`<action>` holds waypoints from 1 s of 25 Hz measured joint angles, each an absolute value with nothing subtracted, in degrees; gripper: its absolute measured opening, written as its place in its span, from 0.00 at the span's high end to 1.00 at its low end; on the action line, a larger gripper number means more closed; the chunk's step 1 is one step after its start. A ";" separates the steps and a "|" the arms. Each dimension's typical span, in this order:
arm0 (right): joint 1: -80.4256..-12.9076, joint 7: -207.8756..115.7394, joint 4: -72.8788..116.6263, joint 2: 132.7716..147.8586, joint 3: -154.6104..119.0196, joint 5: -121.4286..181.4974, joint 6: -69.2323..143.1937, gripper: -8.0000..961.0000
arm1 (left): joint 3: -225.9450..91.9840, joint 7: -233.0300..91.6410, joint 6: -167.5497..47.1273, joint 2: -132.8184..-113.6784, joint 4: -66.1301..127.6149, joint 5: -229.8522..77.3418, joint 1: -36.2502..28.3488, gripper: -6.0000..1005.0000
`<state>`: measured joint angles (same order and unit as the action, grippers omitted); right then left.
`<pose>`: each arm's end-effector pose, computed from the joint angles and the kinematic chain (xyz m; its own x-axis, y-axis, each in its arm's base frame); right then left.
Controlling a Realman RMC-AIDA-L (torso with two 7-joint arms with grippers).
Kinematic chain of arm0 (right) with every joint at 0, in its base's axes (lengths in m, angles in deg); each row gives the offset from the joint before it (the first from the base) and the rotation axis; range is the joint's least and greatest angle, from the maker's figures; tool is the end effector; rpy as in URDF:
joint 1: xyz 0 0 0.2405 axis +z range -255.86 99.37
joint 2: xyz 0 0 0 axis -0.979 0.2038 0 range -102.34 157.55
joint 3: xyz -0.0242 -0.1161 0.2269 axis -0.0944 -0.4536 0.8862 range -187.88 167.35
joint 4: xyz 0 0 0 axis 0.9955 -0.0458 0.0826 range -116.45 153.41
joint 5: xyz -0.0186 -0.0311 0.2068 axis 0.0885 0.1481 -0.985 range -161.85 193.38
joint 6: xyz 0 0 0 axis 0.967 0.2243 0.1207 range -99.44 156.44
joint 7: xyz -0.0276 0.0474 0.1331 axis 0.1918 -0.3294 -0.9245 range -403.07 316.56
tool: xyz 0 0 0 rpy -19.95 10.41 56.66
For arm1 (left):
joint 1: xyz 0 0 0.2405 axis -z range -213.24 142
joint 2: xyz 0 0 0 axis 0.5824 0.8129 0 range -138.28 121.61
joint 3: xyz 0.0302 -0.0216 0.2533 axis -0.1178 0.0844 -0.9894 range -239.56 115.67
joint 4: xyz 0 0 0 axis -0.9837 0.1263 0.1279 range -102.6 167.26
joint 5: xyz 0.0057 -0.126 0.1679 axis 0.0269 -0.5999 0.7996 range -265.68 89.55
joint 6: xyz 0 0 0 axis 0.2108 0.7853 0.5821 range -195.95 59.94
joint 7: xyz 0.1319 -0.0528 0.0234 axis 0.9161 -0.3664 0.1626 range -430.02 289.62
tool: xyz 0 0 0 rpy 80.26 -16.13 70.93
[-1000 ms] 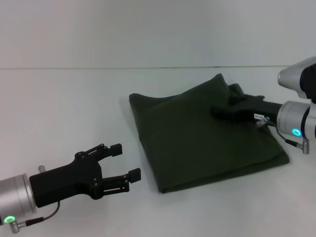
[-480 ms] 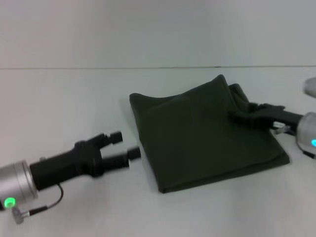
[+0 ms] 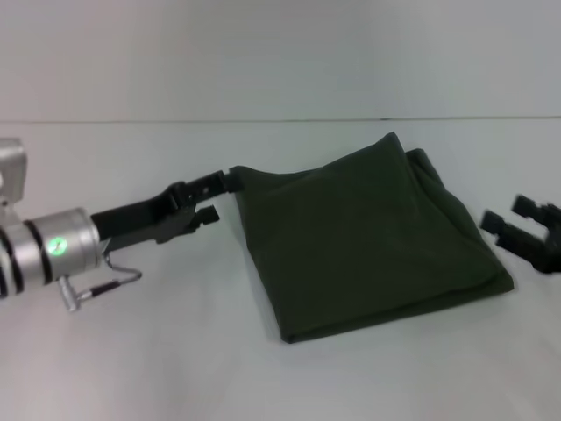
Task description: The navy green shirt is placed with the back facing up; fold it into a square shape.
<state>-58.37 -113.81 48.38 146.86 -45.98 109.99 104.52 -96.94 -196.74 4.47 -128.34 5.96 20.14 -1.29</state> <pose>0.3322 0.3106 0.0183 0.5799 -0.3226 -0.7481 -0.7512 -0.5671 -0.3378 -0.2689 0.3646 -0.0227 -0.0619 0.8072 0.5871 0.9357 -0.1578 0.3156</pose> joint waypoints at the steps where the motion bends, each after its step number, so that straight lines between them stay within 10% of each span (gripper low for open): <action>1: -59.48 -113.34 48.38 146.87 -45.75 110.00 105.58 0.18 | -97.65 -197.74 2.75 -128.19 6.28 20.19 -0.50 0.05; 25: -64.39 -103.81 47.92 147.05 -45.54 121.93 118.10 0.18 | -111.26 -205.23 -21.23 -128.91 9.43 22.86 7.73 0.07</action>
